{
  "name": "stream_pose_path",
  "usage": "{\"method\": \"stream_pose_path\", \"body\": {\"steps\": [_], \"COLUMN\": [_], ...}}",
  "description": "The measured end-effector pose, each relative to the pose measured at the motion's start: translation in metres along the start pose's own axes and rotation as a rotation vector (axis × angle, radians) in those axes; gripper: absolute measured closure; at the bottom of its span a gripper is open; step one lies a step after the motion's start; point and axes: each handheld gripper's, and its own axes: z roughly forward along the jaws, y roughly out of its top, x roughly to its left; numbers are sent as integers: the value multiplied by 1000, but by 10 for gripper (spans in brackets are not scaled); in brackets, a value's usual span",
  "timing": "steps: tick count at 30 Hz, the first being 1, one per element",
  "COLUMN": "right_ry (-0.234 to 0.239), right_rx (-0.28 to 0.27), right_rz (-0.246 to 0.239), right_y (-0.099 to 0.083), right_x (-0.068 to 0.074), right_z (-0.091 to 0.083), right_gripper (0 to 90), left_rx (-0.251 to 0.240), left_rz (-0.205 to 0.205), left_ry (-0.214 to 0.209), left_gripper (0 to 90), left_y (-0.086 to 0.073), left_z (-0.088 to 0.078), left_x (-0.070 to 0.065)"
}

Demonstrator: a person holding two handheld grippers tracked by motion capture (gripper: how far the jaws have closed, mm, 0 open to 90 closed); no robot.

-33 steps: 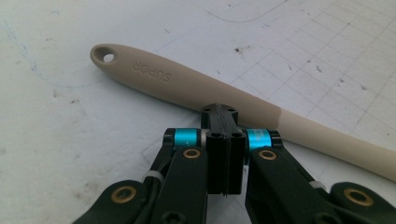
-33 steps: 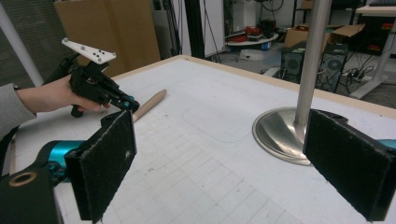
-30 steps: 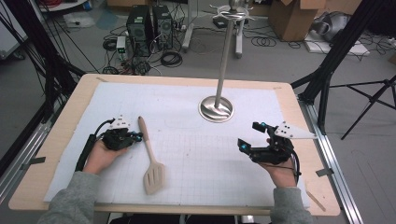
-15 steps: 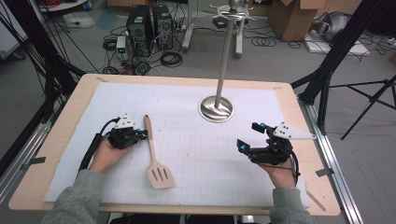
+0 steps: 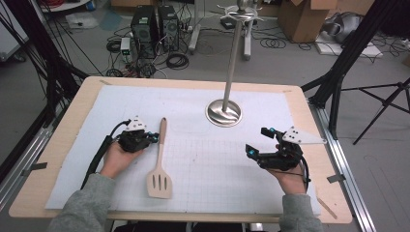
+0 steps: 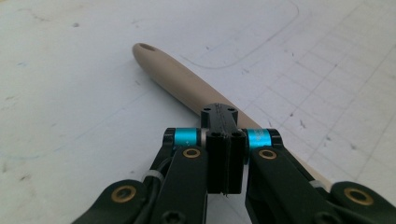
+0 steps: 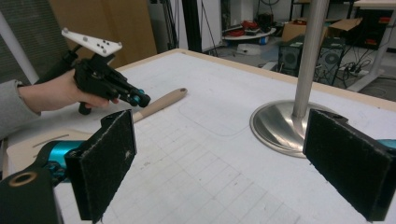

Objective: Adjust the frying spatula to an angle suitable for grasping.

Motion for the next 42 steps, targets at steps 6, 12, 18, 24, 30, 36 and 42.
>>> {"method": "stream_pose_path", "body": {"steps": [6,12,18,24,30,36,42], "right_ry": [-2,3,3,3,4,3,1], "right_rx": [-14,-24,-22,-26,-21,-29,-30], "right_rz": [13,16,17,16,15,19,20], "right_y": [0,1,0,0,0,0,0], "right_x": [-1,0,-1,-1,0,0,-1], "right_z": [-3,-5,-5,-6,-5,-7,-8], "right_gripper": [83,83,83,83,83,83,83], "left_rx": [-73,-23,37,119,150,155,154], "left_rz": [13,74,99,138,134,148,147], "left_ry": [-87,-162,-183,-193,-190,-202,-225], "left_gripper": [899,899,899,898,900,900,900], "left_y": [6,5,2,-3,-4,-7,-14], "left_z": [-21,-19,-9,-2,-5,-12,-21], "left_x": [-14,-41,-49,-56,-57,-54,-50]}}
